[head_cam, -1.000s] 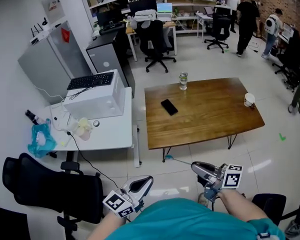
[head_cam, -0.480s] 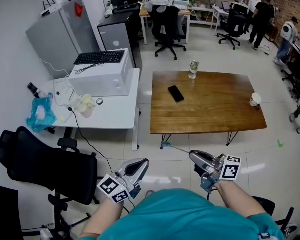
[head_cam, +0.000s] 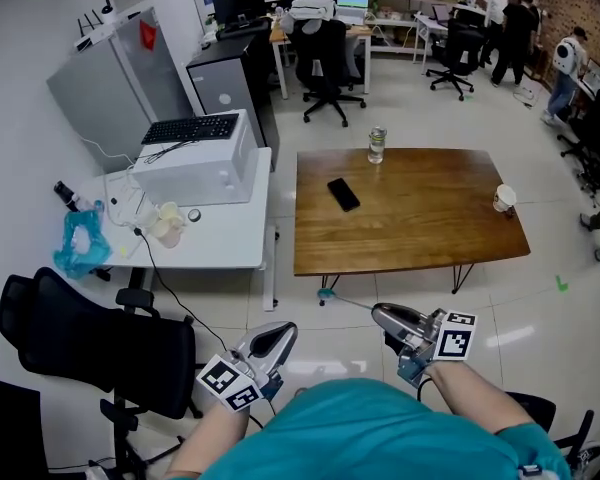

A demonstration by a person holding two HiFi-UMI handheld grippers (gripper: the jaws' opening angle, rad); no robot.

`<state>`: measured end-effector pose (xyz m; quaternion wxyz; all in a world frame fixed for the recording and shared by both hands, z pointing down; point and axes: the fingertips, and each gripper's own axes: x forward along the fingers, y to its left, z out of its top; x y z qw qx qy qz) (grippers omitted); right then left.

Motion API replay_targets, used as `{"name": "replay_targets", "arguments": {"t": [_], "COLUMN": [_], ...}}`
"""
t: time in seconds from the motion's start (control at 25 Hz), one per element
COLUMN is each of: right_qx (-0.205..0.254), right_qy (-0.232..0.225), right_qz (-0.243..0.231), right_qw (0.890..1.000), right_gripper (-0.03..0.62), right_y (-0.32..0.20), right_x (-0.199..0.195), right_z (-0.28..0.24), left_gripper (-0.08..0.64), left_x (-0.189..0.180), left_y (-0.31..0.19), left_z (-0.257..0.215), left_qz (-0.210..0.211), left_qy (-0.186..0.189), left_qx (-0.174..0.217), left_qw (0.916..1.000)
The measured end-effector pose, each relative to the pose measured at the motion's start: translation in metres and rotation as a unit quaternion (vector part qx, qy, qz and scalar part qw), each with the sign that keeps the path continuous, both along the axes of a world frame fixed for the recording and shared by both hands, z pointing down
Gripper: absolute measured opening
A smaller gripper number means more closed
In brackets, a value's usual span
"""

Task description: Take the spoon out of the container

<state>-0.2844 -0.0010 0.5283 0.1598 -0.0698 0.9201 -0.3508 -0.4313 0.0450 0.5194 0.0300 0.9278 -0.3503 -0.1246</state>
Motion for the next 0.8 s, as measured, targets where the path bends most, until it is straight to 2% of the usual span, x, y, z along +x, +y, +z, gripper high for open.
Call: {"name": "replay_targets", "arguments": {"t": [0.8], "right_qx": [0.003], "right_qy": [-0.002], "right_qz": [-0.010], "right_qw": [1.000], "right_gripper": [0.048], "right_y": [0.009], "right_x": [-0.011], "right_z": [0.001], "left_gripper": [-0.002], "left_x": [-0.009], "left_y": [0.011], "left_z": [0.004], "left_qz": [0.001], "left_qy": [-0.005], "left_qx": [-0.004], "left_qw": [1.0000]}}
